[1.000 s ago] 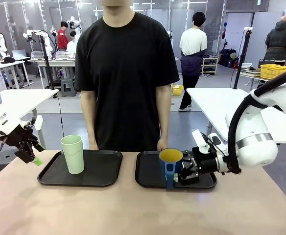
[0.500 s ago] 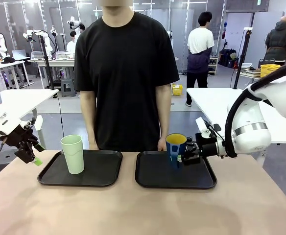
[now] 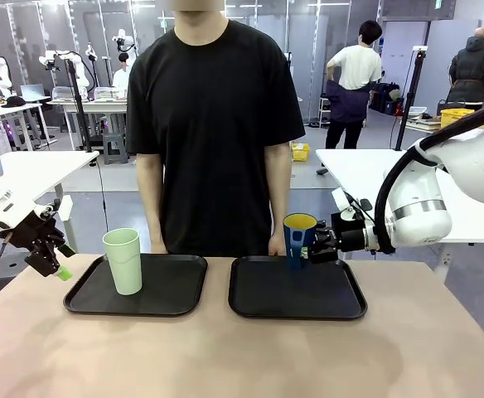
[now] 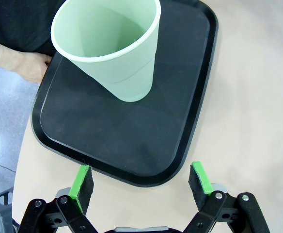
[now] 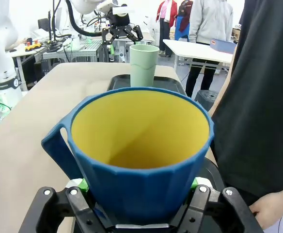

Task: Sort and store the cups by type.
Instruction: Pick up the Handle plastic cup and place it into the empty Flat Tray.

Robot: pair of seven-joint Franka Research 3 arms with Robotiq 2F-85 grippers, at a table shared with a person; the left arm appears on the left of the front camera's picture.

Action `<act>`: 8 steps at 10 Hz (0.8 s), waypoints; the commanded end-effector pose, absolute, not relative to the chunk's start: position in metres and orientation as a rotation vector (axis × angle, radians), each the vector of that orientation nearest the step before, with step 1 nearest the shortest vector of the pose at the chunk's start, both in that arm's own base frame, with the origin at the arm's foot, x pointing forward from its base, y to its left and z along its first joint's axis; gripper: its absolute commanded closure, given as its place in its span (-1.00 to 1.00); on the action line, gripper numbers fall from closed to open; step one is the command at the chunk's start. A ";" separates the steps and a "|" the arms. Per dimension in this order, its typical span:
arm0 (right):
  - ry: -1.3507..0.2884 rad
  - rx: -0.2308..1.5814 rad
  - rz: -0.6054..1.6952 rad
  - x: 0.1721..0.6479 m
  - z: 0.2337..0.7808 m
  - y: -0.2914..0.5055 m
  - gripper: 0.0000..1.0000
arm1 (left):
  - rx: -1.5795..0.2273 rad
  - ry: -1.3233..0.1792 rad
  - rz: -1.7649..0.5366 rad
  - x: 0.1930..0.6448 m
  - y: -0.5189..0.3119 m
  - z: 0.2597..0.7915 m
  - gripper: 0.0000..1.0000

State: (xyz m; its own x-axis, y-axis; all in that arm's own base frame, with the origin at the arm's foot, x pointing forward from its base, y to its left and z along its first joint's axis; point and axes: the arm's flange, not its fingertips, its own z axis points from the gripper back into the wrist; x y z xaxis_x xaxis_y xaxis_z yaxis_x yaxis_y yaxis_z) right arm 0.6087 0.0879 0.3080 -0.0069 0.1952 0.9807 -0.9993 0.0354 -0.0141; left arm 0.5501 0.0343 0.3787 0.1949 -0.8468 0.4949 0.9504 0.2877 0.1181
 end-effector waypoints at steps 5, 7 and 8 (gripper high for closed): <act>-1.092 1.050 1.294 0.616 0.266 0.084 -0.45 | -0.259 -0.553 -1.293 0.553 0.037 0.379 -1.00; -1.121 1.055 1.292 0.619 0.244 0.084 -0.45 | -0.259 -0.553 -1.293 0.553 0.037 0.379 -1.00; -1.124 1.065 1.289 0.622 0.236 0.084 -0.45 | -0.259 -0.553 -1.293 0.553 0.037 0.379 -1.00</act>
